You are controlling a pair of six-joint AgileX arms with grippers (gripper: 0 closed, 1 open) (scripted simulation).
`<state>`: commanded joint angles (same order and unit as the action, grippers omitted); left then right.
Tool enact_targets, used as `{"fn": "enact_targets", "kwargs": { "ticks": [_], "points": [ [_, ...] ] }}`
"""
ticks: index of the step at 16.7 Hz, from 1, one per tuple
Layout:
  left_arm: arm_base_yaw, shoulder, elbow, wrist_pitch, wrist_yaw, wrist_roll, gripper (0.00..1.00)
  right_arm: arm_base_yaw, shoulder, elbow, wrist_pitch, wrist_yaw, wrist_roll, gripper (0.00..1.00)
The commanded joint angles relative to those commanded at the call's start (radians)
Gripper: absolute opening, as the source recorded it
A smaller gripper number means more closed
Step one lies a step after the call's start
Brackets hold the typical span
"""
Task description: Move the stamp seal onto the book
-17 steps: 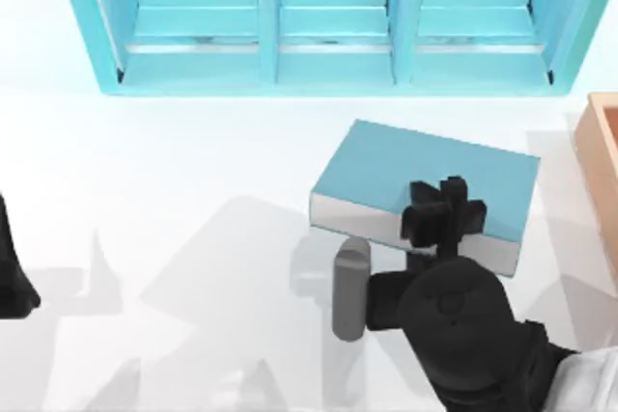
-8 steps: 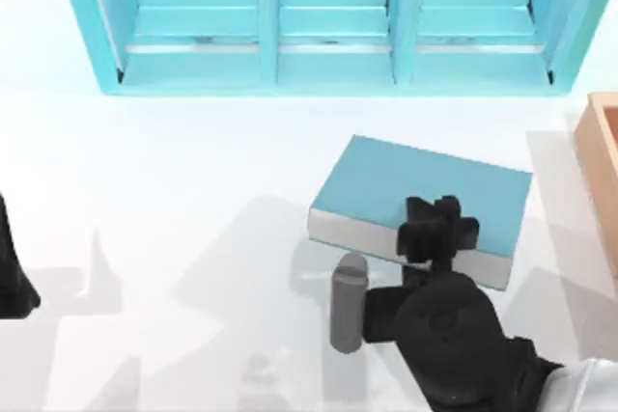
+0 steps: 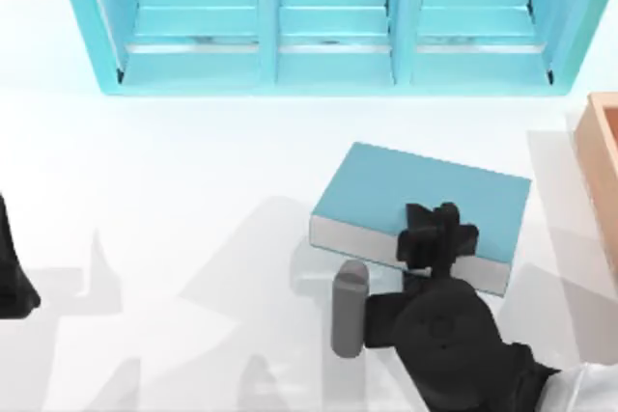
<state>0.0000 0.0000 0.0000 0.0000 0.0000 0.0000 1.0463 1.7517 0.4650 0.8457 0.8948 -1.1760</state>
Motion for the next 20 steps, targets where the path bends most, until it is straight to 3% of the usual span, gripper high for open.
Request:
{"fn": "enact_targets", "kwargs": {
  "ticks": [11, 20],
  "points": [
    [0.000, 0.000, 0.000, 0.000, 0.000, 0.000, 1.00, 0.000, 0.000, 0.000, 0.000, 0.000, 0.000, 0.98],
    [0.000, 0.000, 0.000, 0.000, 0.000, 0.000, 1.00, 0.001, 0.001, -0.001, -0.001, 0.000, 0.001, 1.00]
  ]
}}
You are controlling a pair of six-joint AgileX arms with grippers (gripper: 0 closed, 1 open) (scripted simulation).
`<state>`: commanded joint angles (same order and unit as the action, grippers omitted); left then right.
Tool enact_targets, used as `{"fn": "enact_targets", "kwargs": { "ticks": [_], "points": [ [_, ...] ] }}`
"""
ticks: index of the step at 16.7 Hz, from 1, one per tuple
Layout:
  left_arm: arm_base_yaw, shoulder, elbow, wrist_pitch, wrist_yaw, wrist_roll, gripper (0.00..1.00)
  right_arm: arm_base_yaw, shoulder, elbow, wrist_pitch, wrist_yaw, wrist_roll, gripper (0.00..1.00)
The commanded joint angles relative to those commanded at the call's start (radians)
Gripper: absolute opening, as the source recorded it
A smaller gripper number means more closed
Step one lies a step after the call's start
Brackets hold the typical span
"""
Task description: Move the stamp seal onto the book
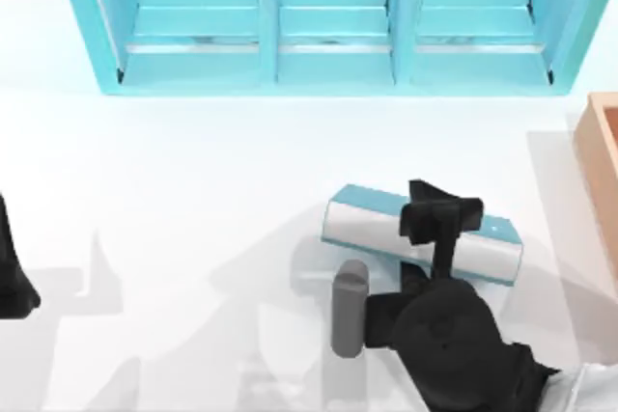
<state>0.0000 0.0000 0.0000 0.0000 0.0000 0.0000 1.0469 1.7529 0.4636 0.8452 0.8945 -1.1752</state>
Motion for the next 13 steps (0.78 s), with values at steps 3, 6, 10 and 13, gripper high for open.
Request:
{"fn": "enact_targets", "kwargs": {
  "ticks": [3, 6, 10, 13],
  "points": [
    [0.000, 0.000, 0.000, 0.000, 0.000, 0.000, 1.00, 0.028, 0.000, 0.009, -0.028, 0.015, 0.032, 1.00],
    [0.000, 0.000, 0.000, 0.000, 0.000, 0.000, 1.00, 0.128, -0.013, 0.035, -0.134, 0.060, 0.152, 1.00],
    [0.000, 0.000, 0.000, 0.000, 0.000, 0.000, 1.00, 0.310, -0.043, 0.078, -0.387, 0.149, 0.436, 1.00],
    [0.000, 0.000, 0.000, 0.000, 0.000, 0.000, 1.00, 0.441, -0.067, 0.109, -0.626, 0.223, 0.649, 1.00]
  ]
}}
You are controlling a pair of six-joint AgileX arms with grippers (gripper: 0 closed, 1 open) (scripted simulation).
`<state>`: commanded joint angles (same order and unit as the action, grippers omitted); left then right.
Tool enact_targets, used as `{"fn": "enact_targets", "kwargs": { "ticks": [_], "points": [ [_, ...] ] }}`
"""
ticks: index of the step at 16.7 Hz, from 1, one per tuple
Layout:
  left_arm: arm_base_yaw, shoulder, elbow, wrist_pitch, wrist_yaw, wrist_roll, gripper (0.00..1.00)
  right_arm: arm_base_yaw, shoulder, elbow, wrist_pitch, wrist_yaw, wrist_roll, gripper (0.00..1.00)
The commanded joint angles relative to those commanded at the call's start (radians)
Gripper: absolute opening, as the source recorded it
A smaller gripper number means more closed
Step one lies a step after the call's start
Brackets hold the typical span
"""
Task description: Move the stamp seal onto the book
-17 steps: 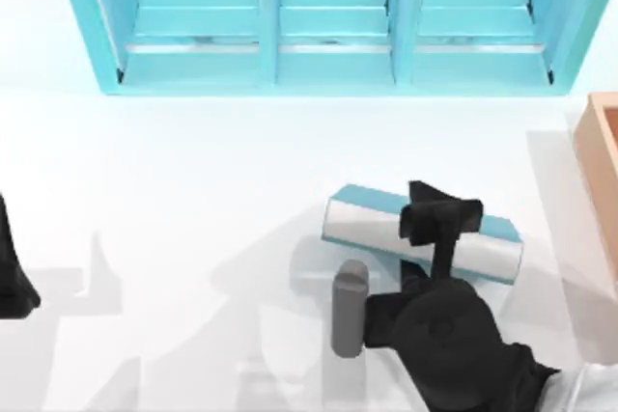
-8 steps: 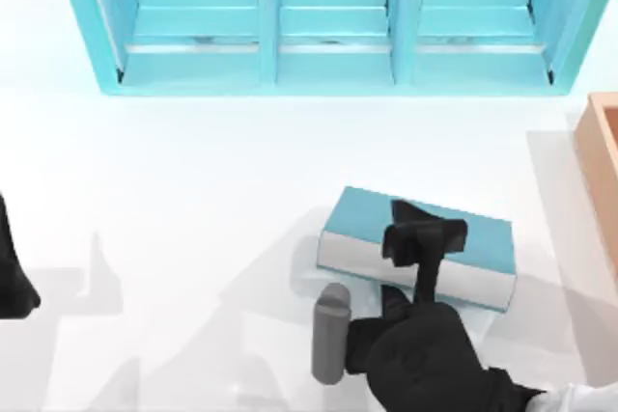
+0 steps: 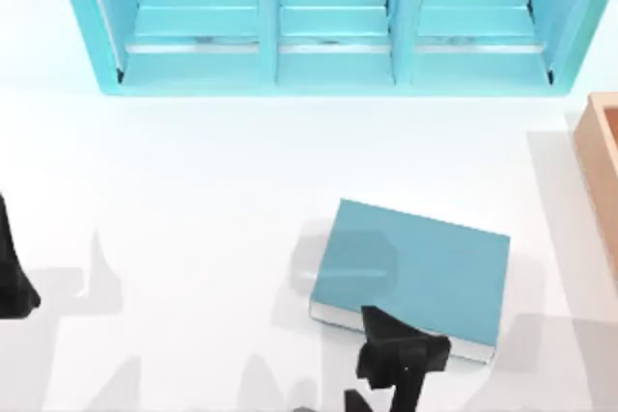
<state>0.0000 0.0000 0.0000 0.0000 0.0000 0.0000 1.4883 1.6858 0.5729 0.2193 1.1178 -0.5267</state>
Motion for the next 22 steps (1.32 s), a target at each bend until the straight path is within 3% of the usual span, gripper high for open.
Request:
{"fn": "enact_targets", "kwargs": {
  "ticks": [5, 9, 18, 22],
  "points": [
    [0.000, 0.000, 0.000, 0.000, 0.000, 0.000, 1.00, 0.142, -0.035, 0.035, -0.420, 0.115, 0.294, 1.00],
    [0.000, 0.000, 0.000, 0.000, 0.000, 0.000, 1.00, 0.176, -0.054, 0.045, -0.632, 0.175, 0.426, 1.00],
    [0.000, 0.000, 0.000, 0.000, 0.000, 0.000, 1.00, 0.162, -0.058, 0.050, -0.688, 0.178, 0.454, 1.00],
    [0.000, 0.000, 0.000, 0.000, 0.000, 0.000, 1.00, 0.025, -0.028, 0.132, -0.754, 0.080, 0.442, 1.00]
  ]
}}
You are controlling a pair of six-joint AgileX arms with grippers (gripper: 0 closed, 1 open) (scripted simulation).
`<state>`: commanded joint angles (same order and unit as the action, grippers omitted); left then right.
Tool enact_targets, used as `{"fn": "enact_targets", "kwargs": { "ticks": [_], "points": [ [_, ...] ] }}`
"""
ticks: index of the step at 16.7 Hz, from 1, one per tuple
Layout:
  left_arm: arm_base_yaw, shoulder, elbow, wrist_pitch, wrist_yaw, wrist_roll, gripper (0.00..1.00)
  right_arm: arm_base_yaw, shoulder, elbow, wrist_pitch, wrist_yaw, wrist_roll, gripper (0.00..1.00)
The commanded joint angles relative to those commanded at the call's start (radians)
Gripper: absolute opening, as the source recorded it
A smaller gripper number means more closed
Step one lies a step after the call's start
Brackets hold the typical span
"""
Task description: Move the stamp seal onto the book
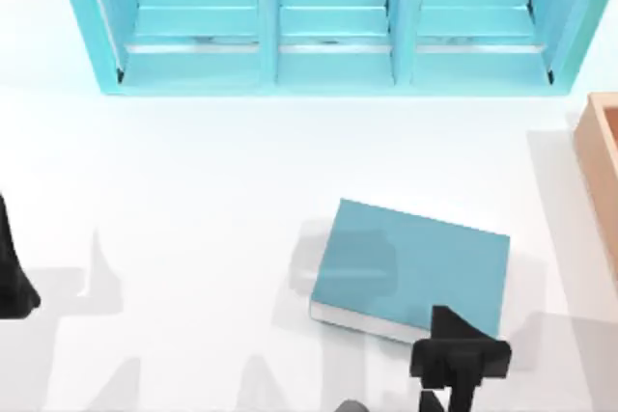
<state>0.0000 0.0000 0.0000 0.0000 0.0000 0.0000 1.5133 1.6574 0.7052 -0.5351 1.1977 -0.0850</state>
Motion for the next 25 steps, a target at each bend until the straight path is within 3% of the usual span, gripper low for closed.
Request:
{"fn": "enact_targets", "kwargs": {
  "ticks": [5, 13, 17, 21, 25],
  "points": [
    [0.000, 0.000, 0.000, 0.000, 0.000, 0.000, 1.00, -0.379, 0.054, 0.203, -0.165, -0.252, -0.036, 1.00],
    [0.000, 0.000, 0.000, 0.000, 0.000, 0.000, 1.00, -1.213, 0.117, 0.599, -0.493, -0.785, -0.120, 1.00],
    [0.000, 0.000, 0.000, 0.000, 0.000, 0.000, 1.00, -1.564, 0.147, 0.746, -0.631, -1.017, -0.160, 1.00],
    [0.000, 0.000, 0.000, 0.000, 0.000, 0.000, 1.00, -1.764, 0.176, 0.827, -0.717, -1.165, -0.186, 1.00],
    [0.000, 0.000, 0.000, 0.000, 0.000, 0.000, 1.00, -1.803, 0.183, 0.843, -0.735, -1.196, -0.191, 1.00]
  ]
}}
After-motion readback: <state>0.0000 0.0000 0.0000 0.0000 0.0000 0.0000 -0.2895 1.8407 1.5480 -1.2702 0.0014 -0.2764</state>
